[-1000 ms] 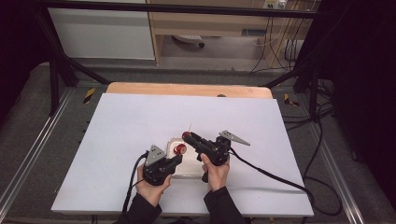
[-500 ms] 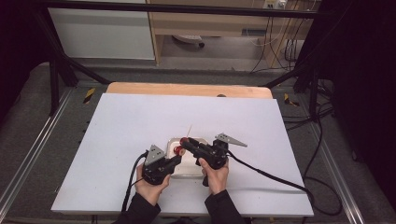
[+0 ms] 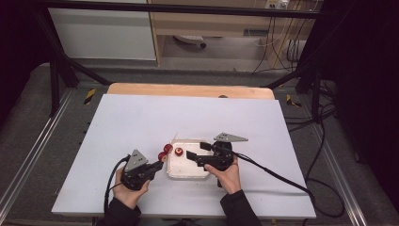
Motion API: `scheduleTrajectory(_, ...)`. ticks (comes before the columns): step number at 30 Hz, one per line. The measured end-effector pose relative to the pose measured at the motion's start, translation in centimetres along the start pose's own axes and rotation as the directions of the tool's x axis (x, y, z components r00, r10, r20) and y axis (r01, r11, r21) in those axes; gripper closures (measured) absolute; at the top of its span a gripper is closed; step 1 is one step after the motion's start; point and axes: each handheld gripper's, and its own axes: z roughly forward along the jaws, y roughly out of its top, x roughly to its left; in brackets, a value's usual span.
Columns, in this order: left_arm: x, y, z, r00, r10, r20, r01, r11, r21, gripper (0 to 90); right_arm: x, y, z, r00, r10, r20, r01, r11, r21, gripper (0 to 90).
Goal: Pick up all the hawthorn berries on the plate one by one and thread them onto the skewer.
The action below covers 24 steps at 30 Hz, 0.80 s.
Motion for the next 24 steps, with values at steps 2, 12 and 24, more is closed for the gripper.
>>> scheduleTrajectory(2, 0.8, -0.7, -0.5, 0.9999, -0.001, 0.015, 0.001, 0.9997, 0.026, 88.0, -0.2, -0.1, 0.1, 0.9997, -0.020, 0.016, 0.019, 0.999, 0.044, 14.8)
scheduleTrajectory(12, 2.6, -2.4, -1.3, 0.9993, 0.014, 0.036, -0.017, 0.9960, 0.087, 87.9, -0.1, 1.6, 1.0, 0.9881, -0.131, 0.081, 0.107, 0.964, 0.243, 11.5)
scheduleTrajectory(24, 3.8, -3.3, -1.9, 0.9994, 0.018, 0.031, -0.021, 0.9943, 0.105, 87.9, 0.7, 4.3, 4.4, 0.9633, -0.256, 0.082, 0.193, 0.872, 0.450, 11.3)
